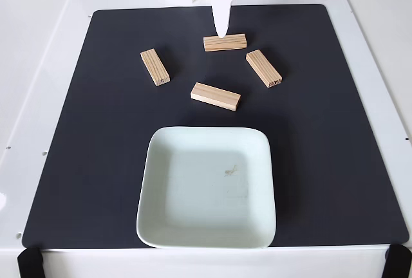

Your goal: Pick up the wooden block and place them on the plate.

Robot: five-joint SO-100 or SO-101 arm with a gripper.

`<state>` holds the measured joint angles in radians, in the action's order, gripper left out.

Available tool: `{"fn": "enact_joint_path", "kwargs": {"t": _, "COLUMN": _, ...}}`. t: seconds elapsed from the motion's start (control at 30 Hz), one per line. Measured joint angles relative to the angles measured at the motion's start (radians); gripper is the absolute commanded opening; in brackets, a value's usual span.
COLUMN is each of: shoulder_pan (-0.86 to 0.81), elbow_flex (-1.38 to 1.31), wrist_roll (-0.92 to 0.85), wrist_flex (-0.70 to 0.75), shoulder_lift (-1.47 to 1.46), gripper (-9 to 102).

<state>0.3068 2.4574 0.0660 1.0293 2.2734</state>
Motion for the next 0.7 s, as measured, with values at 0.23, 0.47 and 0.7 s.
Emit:
{"fn": "enact_joint_path", "kwargs": {"t": 0.23, "shoulder_pan": 0.061, "elbow_flex": 0.121, "wrist_roll": 0.005, "wrist_flex": 0.0, "shoulder_lift": 0.146, "gripper": -1}}
{"fn": "enact_joint_path", "kwargs": {"t": 0.47, "shoulder_pan": 0.074, "elbow_flex": 0.135, "wrist_roll": 0.003, "wrist_flex": 0.0, "shoulder_lift": 0.187, "gripper": -1}}
{"fn": "enact_joint_path", "kwargs": {"t": 0.7, "shoulder_pan": 0.075, "elbow_flex": -0.014, "wrist_roll": 0.017, "wrist_flex": 0.166, "shoulder_lift": 0.187, "gripper": -1}}
